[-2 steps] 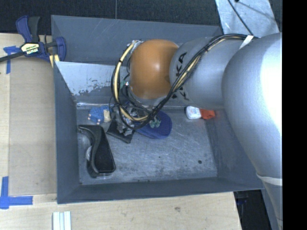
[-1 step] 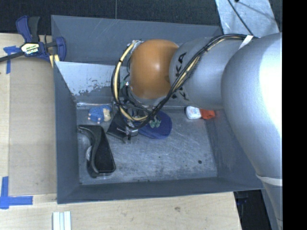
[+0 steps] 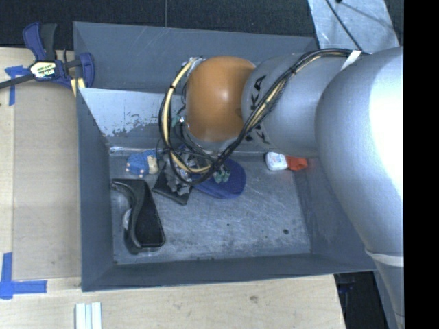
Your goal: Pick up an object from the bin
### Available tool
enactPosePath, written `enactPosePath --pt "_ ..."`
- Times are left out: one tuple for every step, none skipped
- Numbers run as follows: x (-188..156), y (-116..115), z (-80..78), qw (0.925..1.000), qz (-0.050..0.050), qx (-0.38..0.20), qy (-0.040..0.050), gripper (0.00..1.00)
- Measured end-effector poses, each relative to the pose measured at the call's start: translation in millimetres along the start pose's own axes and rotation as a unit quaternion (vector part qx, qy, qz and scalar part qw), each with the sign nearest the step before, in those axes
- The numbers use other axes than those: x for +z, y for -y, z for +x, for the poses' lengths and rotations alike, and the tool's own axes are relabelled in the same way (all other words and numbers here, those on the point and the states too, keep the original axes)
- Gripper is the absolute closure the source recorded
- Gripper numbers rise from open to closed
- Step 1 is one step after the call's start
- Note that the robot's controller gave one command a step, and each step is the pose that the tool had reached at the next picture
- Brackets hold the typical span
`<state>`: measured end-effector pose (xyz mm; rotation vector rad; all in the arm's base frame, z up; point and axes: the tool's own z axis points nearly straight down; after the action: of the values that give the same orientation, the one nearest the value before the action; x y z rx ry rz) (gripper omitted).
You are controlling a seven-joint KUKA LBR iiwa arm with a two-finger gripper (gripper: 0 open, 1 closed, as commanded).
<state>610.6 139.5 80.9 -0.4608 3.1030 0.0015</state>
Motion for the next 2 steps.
enactPosePath --pt "10.2 -1.7 41.9 1.0 0.0 -0.007 -0.0007 1.0" --pt "10.3 -1.2 40.9 1.0 0.0 -0.006 -0.0006 0.0"
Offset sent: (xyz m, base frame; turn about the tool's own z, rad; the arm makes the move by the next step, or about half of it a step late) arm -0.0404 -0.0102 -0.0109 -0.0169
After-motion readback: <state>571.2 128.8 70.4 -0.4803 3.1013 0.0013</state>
